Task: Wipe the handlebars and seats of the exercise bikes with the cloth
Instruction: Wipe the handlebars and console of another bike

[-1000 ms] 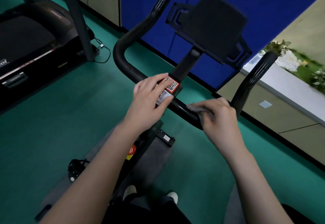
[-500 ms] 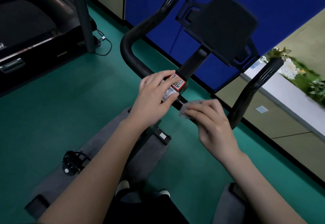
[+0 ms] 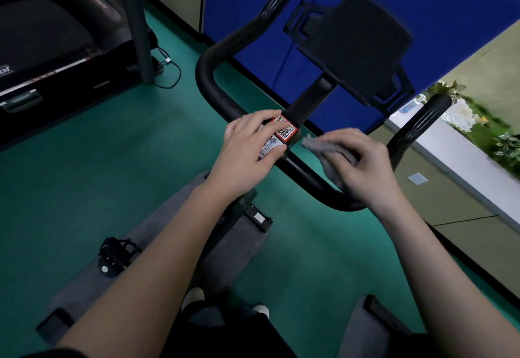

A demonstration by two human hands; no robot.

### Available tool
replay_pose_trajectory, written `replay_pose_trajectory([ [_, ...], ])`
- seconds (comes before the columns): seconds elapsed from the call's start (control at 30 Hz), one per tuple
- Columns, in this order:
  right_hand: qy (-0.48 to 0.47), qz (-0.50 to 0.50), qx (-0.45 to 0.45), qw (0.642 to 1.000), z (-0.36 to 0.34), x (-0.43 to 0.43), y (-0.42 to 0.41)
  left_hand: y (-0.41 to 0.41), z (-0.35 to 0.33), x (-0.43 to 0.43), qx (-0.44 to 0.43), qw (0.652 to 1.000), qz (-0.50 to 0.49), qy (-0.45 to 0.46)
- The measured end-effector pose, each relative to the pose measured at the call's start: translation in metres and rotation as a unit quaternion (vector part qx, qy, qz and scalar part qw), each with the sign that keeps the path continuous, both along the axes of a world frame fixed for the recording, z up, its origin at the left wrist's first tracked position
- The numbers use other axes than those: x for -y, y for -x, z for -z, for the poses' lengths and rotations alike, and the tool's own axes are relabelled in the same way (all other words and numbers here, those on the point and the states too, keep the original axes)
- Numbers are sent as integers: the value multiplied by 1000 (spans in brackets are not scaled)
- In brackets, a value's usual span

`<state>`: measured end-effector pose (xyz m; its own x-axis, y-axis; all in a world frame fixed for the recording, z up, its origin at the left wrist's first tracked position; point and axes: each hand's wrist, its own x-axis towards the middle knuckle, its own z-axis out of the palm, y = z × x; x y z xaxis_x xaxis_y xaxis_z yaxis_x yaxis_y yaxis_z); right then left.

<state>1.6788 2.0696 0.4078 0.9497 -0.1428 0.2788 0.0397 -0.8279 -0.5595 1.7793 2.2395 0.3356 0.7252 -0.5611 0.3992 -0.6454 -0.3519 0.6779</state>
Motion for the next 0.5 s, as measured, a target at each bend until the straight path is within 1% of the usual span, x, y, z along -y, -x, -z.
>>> replay_pose_trajectory([
  [0.13,-71,24,-96,993,13,-7,-22,1,0,1,4,1000,0,-4],
  [0.23,-105,1,-144,984,18,1,-18,0,-1,1,6,1000,0,-6],
  [0.43,-67,-23,-207,976,10,22,-9,0,1,1,10,1000,-2,-10],
  [0.5,-83,-11,-221,972,4,29,-11,0,1,0,9,1000,-1,-10],
])
